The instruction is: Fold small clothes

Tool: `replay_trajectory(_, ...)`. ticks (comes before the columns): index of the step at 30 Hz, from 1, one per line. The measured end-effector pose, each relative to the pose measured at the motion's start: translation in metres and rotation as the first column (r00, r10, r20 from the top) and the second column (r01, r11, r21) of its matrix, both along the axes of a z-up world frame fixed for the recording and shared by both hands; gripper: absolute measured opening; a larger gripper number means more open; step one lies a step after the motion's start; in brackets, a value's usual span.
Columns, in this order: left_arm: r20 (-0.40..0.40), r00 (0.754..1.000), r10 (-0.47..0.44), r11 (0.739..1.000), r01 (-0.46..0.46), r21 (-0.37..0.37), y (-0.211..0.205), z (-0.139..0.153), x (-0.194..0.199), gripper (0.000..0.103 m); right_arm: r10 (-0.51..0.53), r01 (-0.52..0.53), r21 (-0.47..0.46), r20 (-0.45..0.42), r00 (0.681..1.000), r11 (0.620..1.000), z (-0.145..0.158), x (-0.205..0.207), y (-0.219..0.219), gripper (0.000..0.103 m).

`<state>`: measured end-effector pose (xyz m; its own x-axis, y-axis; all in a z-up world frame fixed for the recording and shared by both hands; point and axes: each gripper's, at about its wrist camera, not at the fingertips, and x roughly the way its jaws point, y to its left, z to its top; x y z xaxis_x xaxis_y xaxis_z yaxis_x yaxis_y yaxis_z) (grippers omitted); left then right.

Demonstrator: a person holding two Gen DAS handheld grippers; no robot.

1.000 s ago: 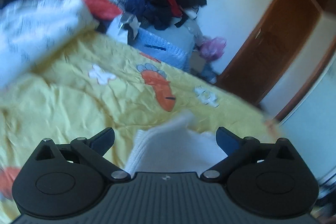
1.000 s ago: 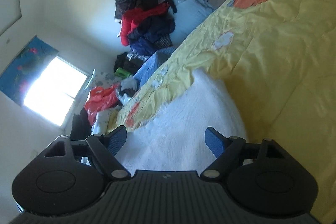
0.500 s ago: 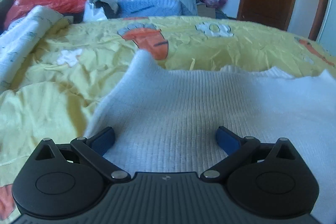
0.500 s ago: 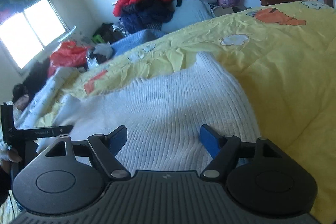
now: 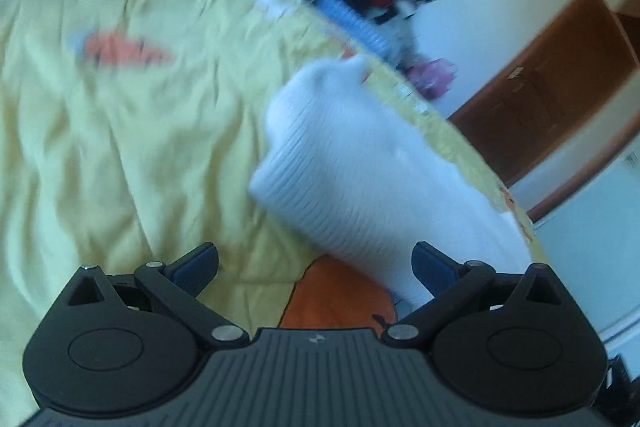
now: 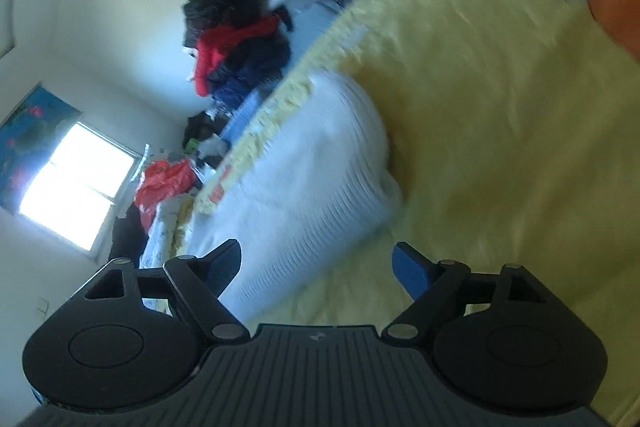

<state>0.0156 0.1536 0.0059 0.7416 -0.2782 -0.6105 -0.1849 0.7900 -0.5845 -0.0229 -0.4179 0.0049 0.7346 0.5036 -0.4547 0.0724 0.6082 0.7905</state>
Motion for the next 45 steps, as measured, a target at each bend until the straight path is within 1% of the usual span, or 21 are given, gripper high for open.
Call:
replay_trajectory(5,0.009,0.999,0.034,0.994,-0.033,-0.104,-0.005,-0.005,0.040,0.103,-0.099,0.100,0.064,-0.018,0.995,0.993,-0.016,0.027,0.017,0.082)
replay_trajectory(8,0.017,0.997,0.080,0.995,-0.079,-0.056,-0.014,-0.005,0.057,0.102,-0.189,0.189,0.012,0.002,0.982,0.982,-0.021,0.039,0.035,0.080)
replay_trajectory(9,0.007,0.995,0.103,0.994,-0.103,-0.035,-0.018,-0.004,0.061,0.092,-0.201,0.201,-0.024,0.007,0.979,0.979,-0.020,0.043,0.043,0.077)
replay_trajectory(10,-0.009,0.993,0.121,0.993,-0.121,-0.014,-0.021,-0.003,0.065,0.081,-0.220,0.220,-0.050,0.004,0.975,0.974,-0.021,0.047,0.049,0.067)
replay_trajectory(11,-0.029,0.991,0.134,0.991,-0.133,0.009,-0.022,-0.002,0.068,0.052,-0.234,0.233,-0.070,-0.005,0.972,0.970,-0.022,0.050,0.052,0.054)
replay_trajectory(12,-0.056,0.990,0.131,0.991,-0.131,0.014,-0.021,-0.003,0.072,0.037,-0.237,0.235,-0.081,-0.009,0.972,0.969,-0.023,0.053,0.053,0.045)
replay_trajectory(13,-0.057,0.990,0.126,0.992,-0.126,-0.003,-0.018,-0.004,0.071,0.033,-0.231,0.229,-0.071,-0.008,0.973,0.971,-0.023,0.056,0.051,0.033)
replay_trajectory(14,-0.053,0.991,0.120,0.993,-0.121,-0.013,-0.015,0.000,0.071,0.027,-0.229,0.228,-0.059,-0.003,0.973,0.972,-0.021,0.057,0.050,0.032)
replay_trajectory(20,0.062,0.998,-0.015,1.000,0.015,0.010,-0.009,0.044,0.035,0.014,-0.137,0.140,-0.022,0.108,0.985,0.990,0.022,0.037,0.044,0.024)
replay_trajectory(25,0.053,0.994,-0.098,0.995,0.099,-0.006,0.009,0.050,-0.041,0.014,-0.046,0.047,-0.001,0.122,0.991,0.999,0.038,-0.031,0.023,0.024)
replay_trajectory(28,-0.022,0.993,-0.119,0.993,0.118,-0.023,0.016,0.028,-0.083,0.014,-0.035,0.034,0.016,0.060,0.998,0.999,0.022,-0.077,0.011,0.024)
replay_trajectory(30,-0.057,0.989,-0.138,0.990,0.139,0.012,0.016,0.013,-0.096,0.019,-0.020,0.020,-0.022,0.007,1.000,1.000,0.006,-0.095,0.010,0.026)
replay_trajectory(31,-0.056,0.988,-0.147,0.988,0.149,0.040,0.015,0.010,-0.099,0.021,-0.014,0.013,-0.051,-0.021,1.000,0.999,-0.002,-0.099,0.012,0.031)
replay_trajectory(33,-0.020,0.980,-0.198,0.973,0.199,0.117,0.014,0.010,-0.103,0.033,-0.036,0.025,-0.120,-0.088,0.995,0.992,-0.010,-0.096,0.015,0.053)
replay_trajectory(34,-0.029,0.974,-0.225,0.962,0.227,0.150,0.016,0.016,-0.105,0.038,-0.032,0.020,-0.143,-0.087,0.996,0.990,-0.006,-0.095,0.014,0.057)
replay_trajectory(36,-0.002,0.967,-0.253,0.941,0.247,0.232,0.022,0.035,-0.114,0.063,-0.025,0.016,-0.184,-0.046,0.999,0.983,0.014,-0.094,0.011,0.063)
replay_trajectory(37,0.045,0.966,-0.256,0.928,0.232,0.290,0.028,0.046,-0.123,0.068,-0.028,0.027,-0.235,-0.003,1.000,0.972,0.025,-0.095,0.010,0.069)
replay_trajectory(39,0.133,0.963,-0.235,0.906,0.167,0.390,0.035,0.067,-0.136,0.088,-0.027,0.062,-0.376,0.099,0.995,0.924,0.049,-0.091,0.011,0.081)
replay_trajectory(40,0.182,0.962,-0.205,0.890,0.105,0.444,0.038,0.078,-0.135,0.091,-0.002,0.063,-0.450,0.135,0.991,0.891,0.059,-0.083,0.014,0.089)
replay_trajectory(42,0.221,0.958,-0.181,0.850,0.040,0.525,0.033,0.091,-0.118,0.093,0.047,0.051,-0.547,0.165,0.985,0.836,0.072,-0.062,0.022,0.090)
replay_trajectory(45,0.174,0.960,-0.218,0.795,0.071,0.603,0.011,0.090,-0.068,0.093,0.152,-0.017,-0.583,0.183,0.971,0.813,0.080,-0.008,0.034,0.092)
